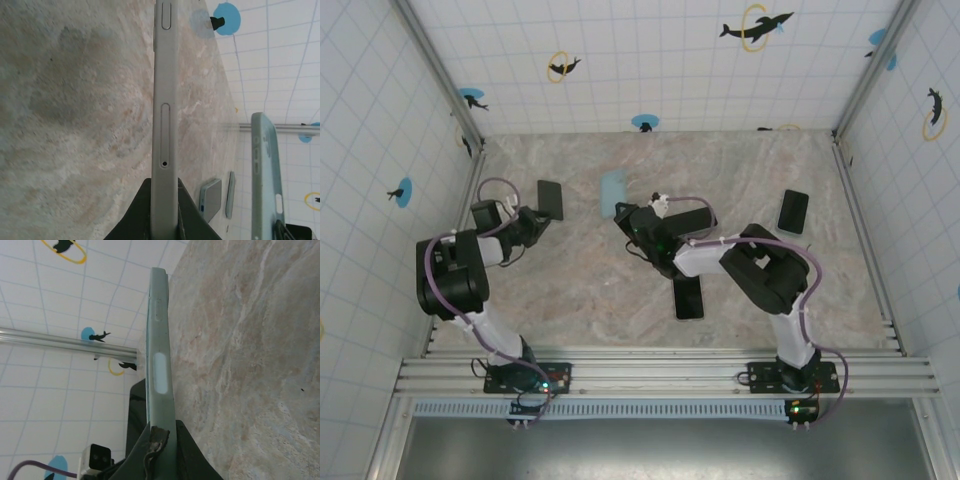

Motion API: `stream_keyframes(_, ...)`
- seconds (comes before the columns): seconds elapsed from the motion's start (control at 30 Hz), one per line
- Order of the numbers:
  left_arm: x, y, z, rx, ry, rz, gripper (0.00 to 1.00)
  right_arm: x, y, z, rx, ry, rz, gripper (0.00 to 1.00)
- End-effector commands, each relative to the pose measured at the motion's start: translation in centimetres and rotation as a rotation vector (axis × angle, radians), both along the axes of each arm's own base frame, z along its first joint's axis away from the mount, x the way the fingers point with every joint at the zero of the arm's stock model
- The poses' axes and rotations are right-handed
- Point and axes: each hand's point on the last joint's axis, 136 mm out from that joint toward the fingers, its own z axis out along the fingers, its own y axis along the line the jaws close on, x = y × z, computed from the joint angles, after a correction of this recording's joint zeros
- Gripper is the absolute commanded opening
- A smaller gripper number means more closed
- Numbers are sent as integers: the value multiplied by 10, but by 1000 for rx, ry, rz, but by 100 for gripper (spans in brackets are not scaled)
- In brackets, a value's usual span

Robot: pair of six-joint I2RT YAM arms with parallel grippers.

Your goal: Take the phone out of the phone case

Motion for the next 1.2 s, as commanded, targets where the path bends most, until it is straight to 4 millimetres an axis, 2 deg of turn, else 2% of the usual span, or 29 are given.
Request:
stream_keyframes(0.0,4,5,-1,23,-20,-52,0,4,9,0,-9,-3,-22,0)
stream_keyframes(0.07,5,8,-13,51,21,-57,0,4,15,2,-7,-8,-11,0)
stream_keyframes(0.33,9,15,-22,12,54,-64,5,0,31,2,-2,-23,22,0)
stream_keyframes(0.47,6,18,-38,-1,103,-75,9,-3,35,-6,-10,-17,30,0)
stream_keyframes(0.8,3,30,-54,35,182,-53,36,-4,40,-14,-26,-11,36,0)
stream_keyframes(1.17,-10,50,-80,189,324,-4,45,-2,49,-16,-72,-27,52,0)
